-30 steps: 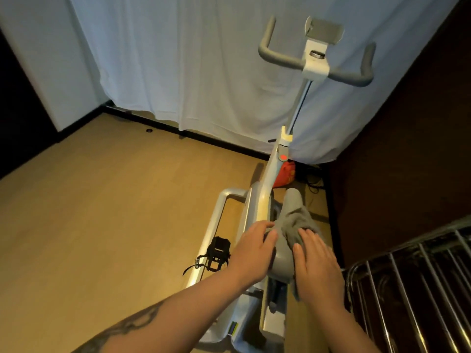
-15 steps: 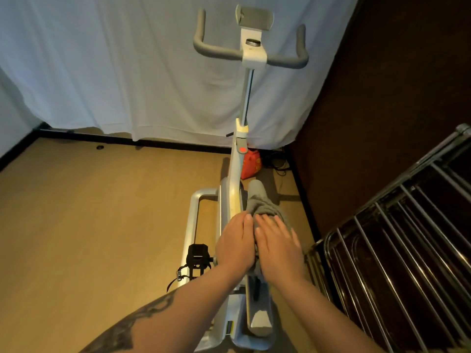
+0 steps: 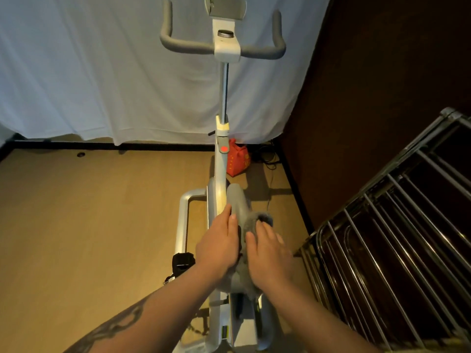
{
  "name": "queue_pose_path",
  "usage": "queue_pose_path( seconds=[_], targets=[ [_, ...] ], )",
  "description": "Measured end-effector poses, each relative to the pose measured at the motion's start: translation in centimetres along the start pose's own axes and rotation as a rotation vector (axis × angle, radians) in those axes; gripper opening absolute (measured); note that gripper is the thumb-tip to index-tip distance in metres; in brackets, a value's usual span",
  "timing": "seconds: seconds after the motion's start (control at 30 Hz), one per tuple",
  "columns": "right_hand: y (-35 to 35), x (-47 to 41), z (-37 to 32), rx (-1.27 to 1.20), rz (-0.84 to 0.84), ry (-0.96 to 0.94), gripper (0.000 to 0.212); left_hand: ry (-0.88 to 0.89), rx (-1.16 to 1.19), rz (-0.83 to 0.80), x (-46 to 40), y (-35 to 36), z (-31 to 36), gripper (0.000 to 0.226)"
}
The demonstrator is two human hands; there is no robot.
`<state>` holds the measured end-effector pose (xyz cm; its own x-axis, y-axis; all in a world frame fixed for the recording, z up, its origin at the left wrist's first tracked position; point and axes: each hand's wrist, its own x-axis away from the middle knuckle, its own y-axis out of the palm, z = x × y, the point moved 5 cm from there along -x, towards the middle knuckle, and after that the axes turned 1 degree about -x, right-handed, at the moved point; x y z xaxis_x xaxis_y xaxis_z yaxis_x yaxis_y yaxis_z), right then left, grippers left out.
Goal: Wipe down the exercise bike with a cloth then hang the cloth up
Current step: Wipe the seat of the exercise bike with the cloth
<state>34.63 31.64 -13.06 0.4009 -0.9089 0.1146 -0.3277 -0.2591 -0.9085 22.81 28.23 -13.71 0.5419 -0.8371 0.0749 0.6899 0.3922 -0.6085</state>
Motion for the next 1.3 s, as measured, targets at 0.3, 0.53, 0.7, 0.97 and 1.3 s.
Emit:
queue_pose_path(
  seconds=[0.3,0.53,0.7,0.97,1.3],
  targets=[
    [0.7,-6.3,-1.0,-0.05,-0.119,0.136,0.053,-0.122,0.079,0.091,0.4,-0.7,0.2,0.045],
    [1.4,-11.3,-4.0,-0.191,-0.103,-0.186,0.054,-0.269,0.108,0.263,0.9,-1.4,-0.5,0.054],
    [1.9,-10.1,-4.5,-0.055,-0.108,-0.568,0.034,-0.347,0.142,0.42,1.7,-1.8,-1.9,0.052],
    [-0.1,-4.3,-3.6,-0.067,-0.247,-0.71,0.036,-0.379,0.094,0.293,3.7,-0.9,-2.3,0.061],
    [-4.1,-0.7,-2.0,-0.811,-0.409,-0.304,0.025,0.105,0.356,0.096,2.0,-3.6,0.4,0.054]
  ],
)
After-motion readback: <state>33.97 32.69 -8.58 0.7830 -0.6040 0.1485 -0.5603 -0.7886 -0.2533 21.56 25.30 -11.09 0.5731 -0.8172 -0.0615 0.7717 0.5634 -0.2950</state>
